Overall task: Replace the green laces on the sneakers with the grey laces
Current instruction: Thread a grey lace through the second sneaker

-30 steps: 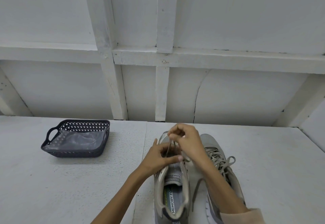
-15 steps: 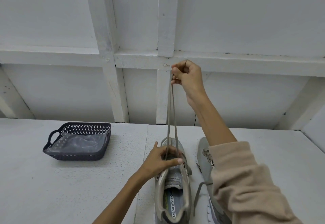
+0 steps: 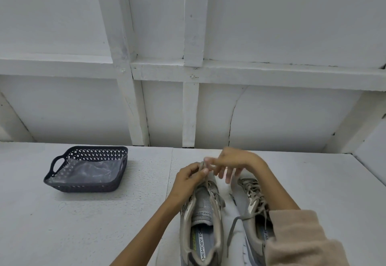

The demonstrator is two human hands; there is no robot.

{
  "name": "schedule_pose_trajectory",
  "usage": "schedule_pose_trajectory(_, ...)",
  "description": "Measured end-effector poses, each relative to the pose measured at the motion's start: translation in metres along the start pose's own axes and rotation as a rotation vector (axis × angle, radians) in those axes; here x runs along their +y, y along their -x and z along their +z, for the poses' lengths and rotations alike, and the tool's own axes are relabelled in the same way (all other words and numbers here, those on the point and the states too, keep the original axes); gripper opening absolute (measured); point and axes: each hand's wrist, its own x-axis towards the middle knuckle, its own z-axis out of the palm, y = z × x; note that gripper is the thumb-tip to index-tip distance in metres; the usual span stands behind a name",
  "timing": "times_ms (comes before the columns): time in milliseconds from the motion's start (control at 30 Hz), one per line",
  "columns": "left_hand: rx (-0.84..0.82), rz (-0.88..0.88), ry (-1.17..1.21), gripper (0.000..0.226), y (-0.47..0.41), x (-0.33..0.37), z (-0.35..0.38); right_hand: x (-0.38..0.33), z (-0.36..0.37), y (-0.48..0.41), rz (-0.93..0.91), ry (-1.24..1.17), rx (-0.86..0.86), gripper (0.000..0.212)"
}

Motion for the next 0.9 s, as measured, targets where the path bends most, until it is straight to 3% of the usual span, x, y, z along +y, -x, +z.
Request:
schedule_pose_trajectory(100, 0.035, -0.045, 0.124, 0.026, 0.000, 0.003, 0.006, 0.014, 0.026, -0.008, -0.140, -0.194, -0.055, 0.059)
schedule_pose_trajectory(200, -0.021, -0.079, 0.241, 0.024, -0.002, 0.007, 0.006, 0.017, 0.039, -0.010, -0.297, -0.423, -0.045, 0.034)
schedule_pose_trajectory(333, 0.009, -0.033, 0.167, 0.030, 0.002, 0.010, 0.003, 0.012, 0.044, -0.007, -0.366, -0.507, -0.008, 0.002)
schedule_pose_trajectory(467, -0.056, 0.036, -0.098, 0.061, 0.012, -0.007, 0.000, 0.010, 0.044, -0.009, -0.326, -0.538, 0.089, 0.007)
schedule_pose_trajectory(633, -0.160, 0.099, -0.139, 0.090, 0.010, -0.010, -0.001, -0.004, 0.032, 0.000, -0.355, -0.557, 0.094, 0.016)
schedule_pose_trajectory(900, -0.196, 0.001, -0.248, 0.078, 0.006, -0.012, -0.006, -0.056, -0.014, 0.026, -0.570, -0.753, 0.172, 0.008)
